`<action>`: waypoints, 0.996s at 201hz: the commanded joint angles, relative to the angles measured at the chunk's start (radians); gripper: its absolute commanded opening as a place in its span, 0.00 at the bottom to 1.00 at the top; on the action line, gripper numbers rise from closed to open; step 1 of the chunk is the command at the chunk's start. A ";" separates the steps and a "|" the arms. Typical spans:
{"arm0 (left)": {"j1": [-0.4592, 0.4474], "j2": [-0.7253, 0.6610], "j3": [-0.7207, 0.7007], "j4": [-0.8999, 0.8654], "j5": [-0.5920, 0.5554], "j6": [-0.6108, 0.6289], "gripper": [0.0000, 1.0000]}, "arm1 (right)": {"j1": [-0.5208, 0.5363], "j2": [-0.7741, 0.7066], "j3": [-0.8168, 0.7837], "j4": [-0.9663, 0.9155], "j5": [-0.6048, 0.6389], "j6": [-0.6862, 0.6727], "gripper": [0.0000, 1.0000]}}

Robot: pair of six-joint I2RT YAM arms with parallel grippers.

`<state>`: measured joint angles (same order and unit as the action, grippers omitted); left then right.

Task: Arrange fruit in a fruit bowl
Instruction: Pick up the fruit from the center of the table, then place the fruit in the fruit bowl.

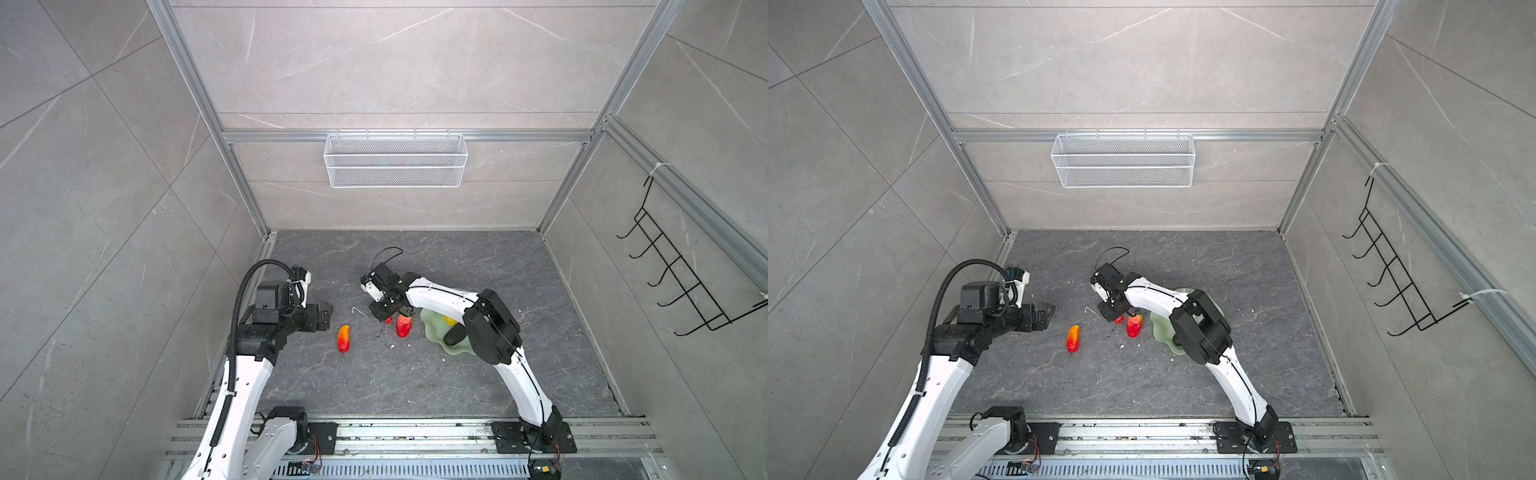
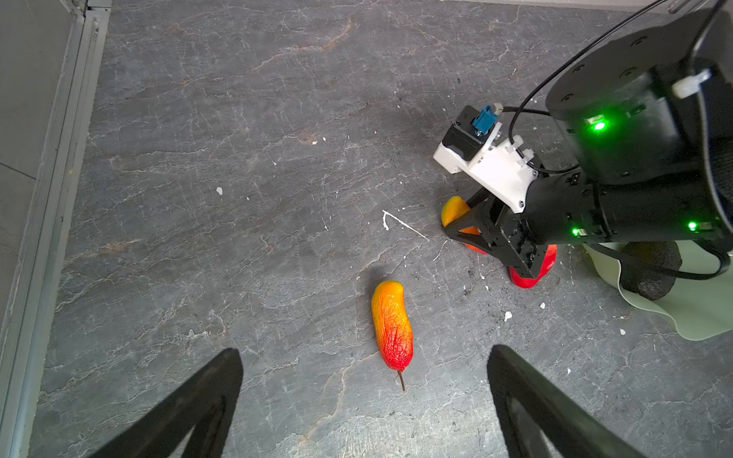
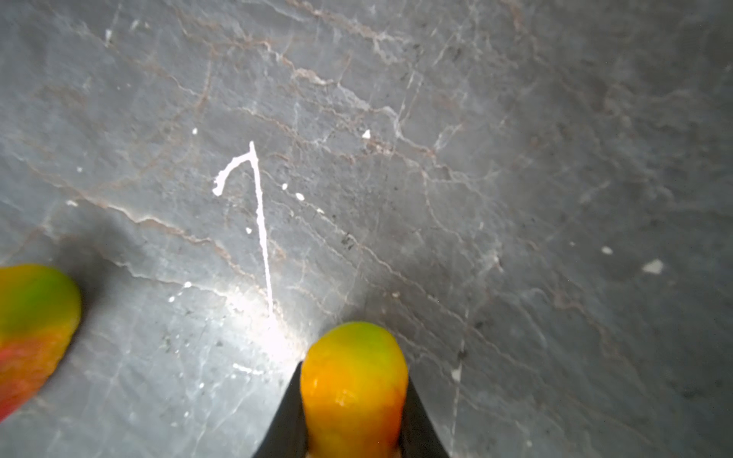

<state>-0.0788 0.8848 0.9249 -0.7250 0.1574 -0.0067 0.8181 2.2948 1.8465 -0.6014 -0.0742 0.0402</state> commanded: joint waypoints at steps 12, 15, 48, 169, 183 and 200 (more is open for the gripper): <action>0.000 0.000 0.003 0.024 -0.003 0.018 1.00 | 0.001 -0.191 -0.030 0.006 0.021 -0.001 0.16; 0.000 0.000 0.003 0.024 -0.003 0.018 1.00 | 0.000 -0.211 -0.037 0.008 0.024 -0.001 0.15; 0.001 -0.007 0.003 0.024 -0.003 0.019 1.00 | -0.051 -0.444 -0.207 0.041 0.103 0.045 0.15; 0.000 -0.021 -0.002 0.026 0.016 0.021 1.00 | -0.345 -0.849 -0.871 0.052 0.282 0.219 0.16; 0.000 -0.023 -0.003 0.025 0.016 0.020 1.00 | -0.357 -0.820 -0.876 0.073 0.279 0.216 0.16; 0.000 -0.024 -0.002 0.026 0.017 0.018 1.00 | -0.375 -0.785 -0.876 0.103 0.265 0.200 0.16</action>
<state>-0.0788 0.8761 0.9215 -0.7250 0.1600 -0.0063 0.4614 1.4628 0.9806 -0.5507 0.2043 0.2333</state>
